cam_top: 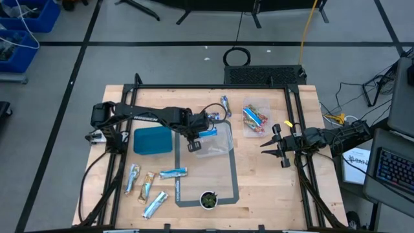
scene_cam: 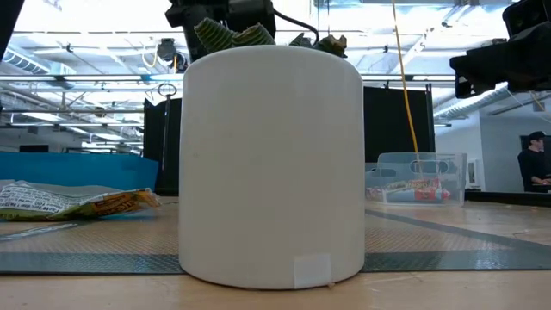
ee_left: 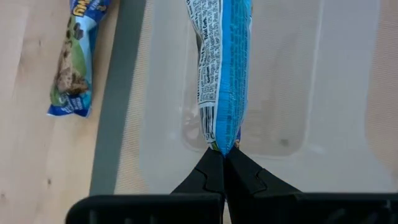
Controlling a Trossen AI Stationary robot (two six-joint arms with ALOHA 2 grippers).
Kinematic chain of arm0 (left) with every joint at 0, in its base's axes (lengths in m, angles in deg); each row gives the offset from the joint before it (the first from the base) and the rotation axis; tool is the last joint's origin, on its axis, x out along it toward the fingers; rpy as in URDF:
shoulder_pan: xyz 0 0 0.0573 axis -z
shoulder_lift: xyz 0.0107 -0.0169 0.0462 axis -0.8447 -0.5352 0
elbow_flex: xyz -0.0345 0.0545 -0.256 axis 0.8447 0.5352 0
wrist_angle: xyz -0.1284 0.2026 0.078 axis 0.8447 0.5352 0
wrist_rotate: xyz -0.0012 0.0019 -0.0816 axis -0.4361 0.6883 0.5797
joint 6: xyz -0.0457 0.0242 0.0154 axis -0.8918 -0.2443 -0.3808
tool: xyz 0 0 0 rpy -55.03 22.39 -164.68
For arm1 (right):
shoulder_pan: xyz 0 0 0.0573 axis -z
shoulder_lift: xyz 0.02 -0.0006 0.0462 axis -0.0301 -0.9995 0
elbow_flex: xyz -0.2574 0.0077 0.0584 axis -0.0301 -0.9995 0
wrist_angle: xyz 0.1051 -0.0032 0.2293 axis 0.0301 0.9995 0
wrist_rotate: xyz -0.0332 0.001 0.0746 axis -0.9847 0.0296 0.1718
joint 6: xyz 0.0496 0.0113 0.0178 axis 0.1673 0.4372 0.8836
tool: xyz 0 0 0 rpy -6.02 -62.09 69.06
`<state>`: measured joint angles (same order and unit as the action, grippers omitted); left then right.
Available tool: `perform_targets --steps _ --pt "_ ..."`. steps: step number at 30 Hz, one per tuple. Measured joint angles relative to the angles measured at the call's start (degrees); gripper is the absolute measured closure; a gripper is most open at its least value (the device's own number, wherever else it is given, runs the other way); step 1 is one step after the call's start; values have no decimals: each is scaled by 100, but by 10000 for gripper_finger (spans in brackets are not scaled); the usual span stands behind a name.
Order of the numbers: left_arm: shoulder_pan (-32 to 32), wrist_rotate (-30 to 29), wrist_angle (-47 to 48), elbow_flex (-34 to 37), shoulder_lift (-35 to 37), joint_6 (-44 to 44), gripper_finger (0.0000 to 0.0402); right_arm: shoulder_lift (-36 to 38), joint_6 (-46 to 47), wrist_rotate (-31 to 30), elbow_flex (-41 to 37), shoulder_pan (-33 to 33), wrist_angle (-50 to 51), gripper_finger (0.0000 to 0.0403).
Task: Pick and place Granola Bars by type
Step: Put the blue granola bar into the left transparent bin
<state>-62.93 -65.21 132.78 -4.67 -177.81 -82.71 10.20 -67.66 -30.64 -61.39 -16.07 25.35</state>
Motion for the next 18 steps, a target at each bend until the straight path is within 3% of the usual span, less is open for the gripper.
perform_targets --steps 18 --pt "-216 -44 265 2 -11 171 401 0 0 0 0 0 2 309"
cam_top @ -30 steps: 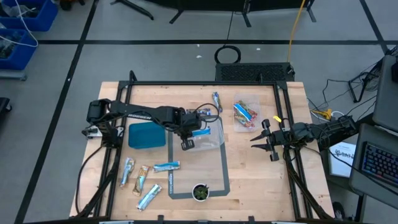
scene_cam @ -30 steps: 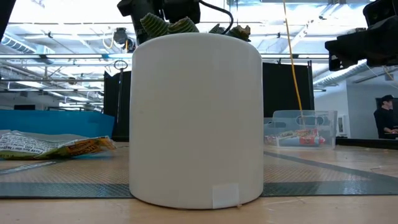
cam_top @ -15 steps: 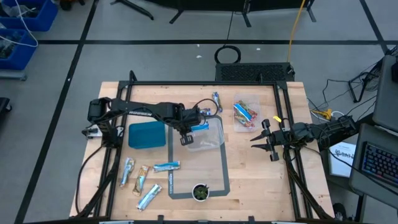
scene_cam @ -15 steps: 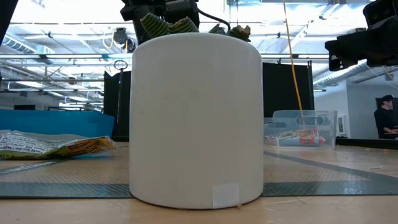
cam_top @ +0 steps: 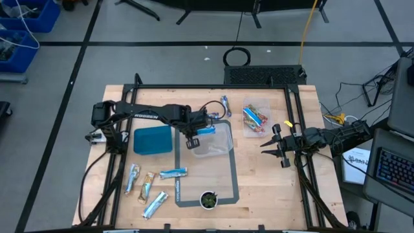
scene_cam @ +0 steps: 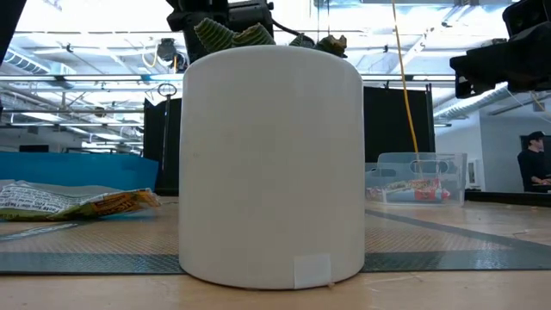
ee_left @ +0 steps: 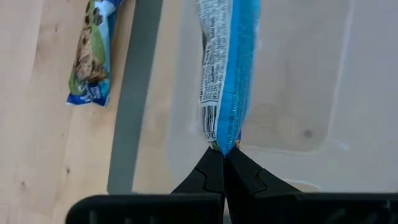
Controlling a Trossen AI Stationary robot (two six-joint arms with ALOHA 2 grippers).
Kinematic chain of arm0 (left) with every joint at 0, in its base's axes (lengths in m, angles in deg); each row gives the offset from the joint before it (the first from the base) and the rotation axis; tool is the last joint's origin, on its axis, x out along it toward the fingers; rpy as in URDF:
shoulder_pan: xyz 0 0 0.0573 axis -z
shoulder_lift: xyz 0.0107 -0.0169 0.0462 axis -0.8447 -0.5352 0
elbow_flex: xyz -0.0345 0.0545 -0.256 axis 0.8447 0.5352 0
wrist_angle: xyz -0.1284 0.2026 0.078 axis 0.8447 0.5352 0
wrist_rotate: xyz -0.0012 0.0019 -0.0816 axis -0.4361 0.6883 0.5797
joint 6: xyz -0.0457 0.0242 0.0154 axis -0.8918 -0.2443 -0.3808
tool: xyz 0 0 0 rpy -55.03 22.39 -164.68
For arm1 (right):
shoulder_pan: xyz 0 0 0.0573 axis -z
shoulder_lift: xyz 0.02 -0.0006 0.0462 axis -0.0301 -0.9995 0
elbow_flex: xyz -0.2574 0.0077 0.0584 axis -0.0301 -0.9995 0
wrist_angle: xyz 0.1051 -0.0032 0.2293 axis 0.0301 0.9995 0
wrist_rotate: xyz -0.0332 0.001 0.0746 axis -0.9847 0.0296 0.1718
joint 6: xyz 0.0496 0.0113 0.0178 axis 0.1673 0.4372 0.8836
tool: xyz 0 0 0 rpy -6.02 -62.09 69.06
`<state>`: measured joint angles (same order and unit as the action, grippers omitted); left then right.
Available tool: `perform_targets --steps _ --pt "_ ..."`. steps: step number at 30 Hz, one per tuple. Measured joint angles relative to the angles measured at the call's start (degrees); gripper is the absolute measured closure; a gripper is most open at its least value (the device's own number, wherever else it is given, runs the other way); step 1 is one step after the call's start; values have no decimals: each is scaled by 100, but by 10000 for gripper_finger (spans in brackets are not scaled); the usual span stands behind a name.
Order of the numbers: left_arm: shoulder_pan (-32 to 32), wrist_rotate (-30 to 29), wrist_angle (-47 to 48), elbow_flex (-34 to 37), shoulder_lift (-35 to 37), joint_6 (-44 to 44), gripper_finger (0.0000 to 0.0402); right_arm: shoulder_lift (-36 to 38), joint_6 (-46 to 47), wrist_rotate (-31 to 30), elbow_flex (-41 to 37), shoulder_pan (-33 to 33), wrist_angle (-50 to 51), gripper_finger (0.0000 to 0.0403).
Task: Pick and place Granola Bars by type
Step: Put the blue granola bar into the left transparent bin
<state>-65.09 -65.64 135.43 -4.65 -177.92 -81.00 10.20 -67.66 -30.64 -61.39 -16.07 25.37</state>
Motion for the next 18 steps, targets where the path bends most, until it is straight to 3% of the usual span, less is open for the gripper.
perform_targets --steps 18 --pt "-11 71 292 4 0 -4 401 0 0 0 -2 -1 -2 309"
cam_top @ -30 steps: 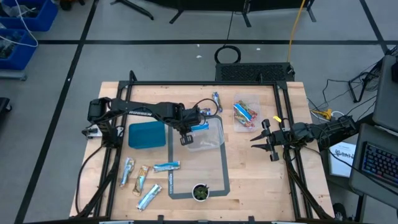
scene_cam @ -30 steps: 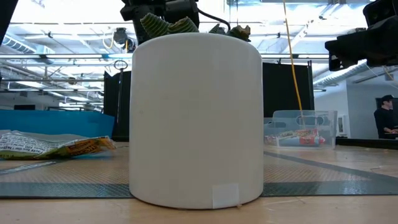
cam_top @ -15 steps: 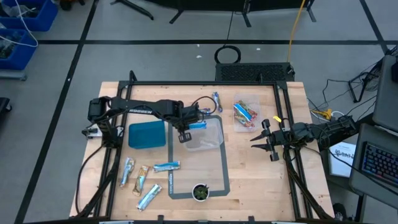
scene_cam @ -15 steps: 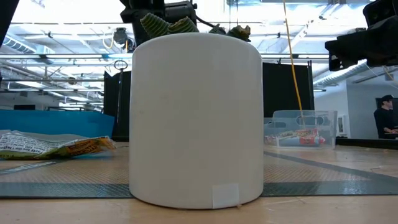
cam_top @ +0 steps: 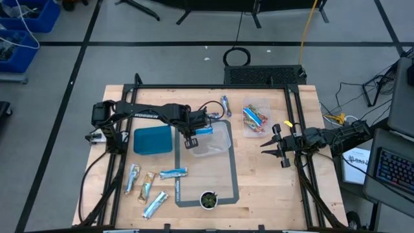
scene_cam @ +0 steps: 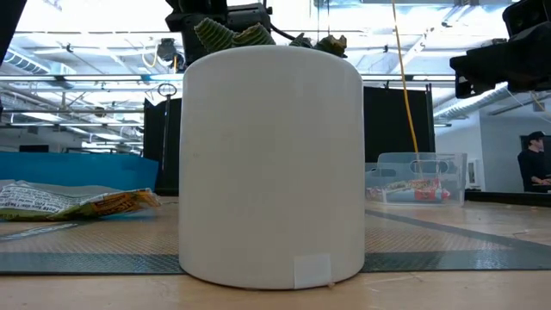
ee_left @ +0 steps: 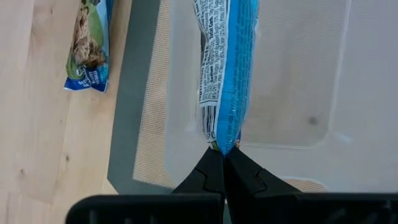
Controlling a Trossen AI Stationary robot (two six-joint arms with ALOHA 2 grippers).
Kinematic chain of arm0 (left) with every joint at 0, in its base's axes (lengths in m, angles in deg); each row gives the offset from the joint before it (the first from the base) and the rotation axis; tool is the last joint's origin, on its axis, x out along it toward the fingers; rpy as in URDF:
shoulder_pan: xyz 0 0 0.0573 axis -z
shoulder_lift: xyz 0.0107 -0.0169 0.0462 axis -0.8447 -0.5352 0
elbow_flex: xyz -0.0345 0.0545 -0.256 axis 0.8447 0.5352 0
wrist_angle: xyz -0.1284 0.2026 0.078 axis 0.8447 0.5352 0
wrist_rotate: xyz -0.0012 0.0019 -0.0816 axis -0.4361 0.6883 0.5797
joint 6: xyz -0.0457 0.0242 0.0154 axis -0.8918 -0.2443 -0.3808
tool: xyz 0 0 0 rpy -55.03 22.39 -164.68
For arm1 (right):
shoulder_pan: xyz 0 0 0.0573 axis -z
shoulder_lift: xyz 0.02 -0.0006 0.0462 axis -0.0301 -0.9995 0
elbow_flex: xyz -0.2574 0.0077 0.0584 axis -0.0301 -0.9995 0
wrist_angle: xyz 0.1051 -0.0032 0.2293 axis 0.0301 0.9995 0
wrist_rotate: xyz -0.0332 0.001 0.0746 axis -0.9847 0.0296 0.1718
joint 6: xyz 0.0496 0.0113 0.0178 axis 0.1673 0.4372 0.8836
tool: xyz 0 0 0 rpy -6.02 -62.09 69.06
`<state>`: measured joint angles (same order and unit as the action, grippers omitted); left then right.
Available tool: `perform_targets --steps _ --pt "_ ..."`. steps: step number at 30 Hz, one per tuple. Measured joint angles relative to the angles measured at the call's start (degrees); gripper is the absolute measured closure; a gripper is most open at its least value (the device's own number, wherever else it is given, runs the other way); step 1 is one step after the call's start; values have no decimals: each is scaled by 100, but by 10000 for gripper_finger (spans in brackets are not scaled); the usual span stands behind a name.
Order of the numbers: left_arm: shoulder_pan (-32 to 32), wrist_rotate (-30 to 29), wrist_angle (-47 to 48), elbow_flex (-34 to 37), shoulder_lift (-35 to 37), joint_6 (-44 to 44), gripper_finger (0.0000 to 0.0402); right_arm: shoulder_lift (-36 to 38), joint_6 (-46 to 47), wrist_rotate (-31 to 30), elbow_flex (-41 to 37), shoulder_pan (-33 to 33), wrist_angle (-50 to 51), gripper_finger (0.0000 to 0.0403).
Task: Pick and place Granola Bars by type
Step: Put the blue granola bar into the left transparent bin
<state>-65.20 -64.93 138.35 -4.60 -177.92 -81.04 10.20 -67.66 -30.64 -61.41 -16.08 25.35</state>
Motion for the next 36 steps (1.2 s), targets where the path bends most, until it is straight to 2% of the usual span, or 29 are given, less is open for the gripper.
perform_targets --steps 19,36 --pt "269 82 -592 0 -4 -74 401 0 0 0 1 1 0 309" --pt "309 82 -638 0 -4 -122 401 0 2 0 0 1 0 307"
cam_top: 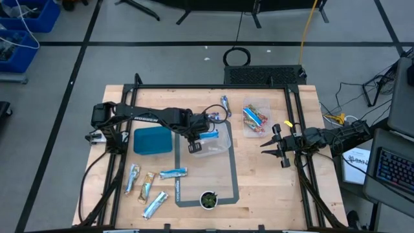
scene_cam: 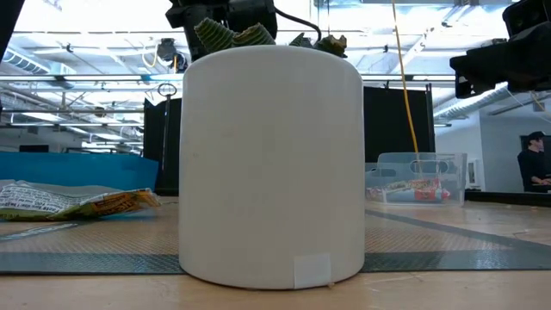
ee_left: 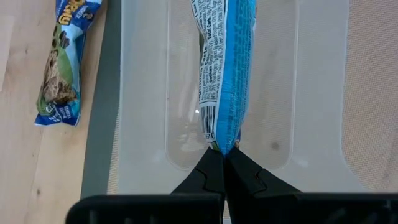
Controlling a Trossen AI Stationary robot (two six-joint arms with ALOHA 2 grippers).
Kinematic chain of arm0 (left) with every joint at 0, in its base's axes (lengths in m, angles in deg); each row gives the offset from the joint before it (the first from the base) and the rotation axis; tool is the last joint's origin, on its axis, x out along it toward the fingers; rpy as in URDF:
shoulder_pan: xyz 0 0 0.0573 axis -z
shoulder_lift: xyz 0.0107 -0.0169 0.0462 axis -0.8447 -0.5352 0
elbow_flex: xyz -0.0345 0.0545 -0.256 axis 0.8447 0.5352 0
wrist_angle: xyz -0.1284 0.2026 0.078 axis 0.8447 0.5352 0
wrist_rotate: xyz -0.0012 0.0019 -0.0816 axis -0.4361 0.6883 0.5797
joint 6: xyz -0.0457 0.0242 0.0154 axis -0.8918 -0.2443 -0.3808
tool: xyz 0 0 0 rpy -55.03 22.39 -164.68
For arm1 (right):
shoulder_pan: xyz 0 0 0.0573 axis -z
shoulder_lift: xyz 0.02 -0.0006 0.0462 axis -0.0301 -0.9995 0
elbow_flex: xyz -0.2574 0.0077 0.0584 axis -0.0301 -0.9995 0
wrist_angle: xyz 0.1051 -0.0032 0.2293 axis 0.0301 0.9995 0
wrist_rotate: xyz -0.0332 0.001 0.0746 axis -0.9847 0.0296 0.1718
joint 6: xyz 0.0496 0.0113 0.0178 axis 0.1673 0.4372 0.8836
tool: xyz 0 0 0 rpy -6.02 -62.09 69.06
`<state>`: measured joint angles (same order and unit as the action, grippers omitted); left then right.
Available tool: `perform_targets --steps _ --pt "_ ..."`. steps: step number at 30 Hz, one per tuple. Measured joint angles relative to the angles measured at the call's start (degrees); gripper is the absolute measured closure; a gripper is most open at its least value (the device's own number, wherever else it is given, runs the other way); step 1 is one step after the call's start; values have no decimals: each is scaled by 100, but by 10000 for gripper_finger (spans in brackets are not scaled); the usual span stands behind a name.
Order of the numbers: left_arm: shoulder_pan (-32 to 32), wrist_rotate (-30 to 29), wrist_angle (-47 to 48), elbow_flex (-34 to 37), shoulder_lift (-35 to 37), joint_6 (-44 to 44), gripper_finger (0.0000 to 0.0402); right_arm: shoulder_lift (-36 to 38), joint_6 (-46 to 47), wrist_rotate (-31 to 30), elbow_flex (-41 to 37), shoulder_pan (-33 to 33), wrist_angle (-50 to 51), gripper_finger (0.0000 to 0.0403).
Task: Pick and place Granola Bars by type
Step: Put the blue granola bar into the left transparent bin
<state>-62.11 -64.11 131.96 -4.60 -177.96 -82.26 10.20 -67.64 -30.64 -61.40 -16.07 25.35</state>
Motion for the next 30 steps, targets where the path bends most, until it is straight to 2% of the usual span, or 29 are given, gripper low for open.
perform_targets --steps 12,30 --pt "85 189 -59 0 0 -97 395 0 0 -2 0 0 2 308" --pt "85 204 -304 -24 4 -43 285 2 -2 0 2 0 2 308"
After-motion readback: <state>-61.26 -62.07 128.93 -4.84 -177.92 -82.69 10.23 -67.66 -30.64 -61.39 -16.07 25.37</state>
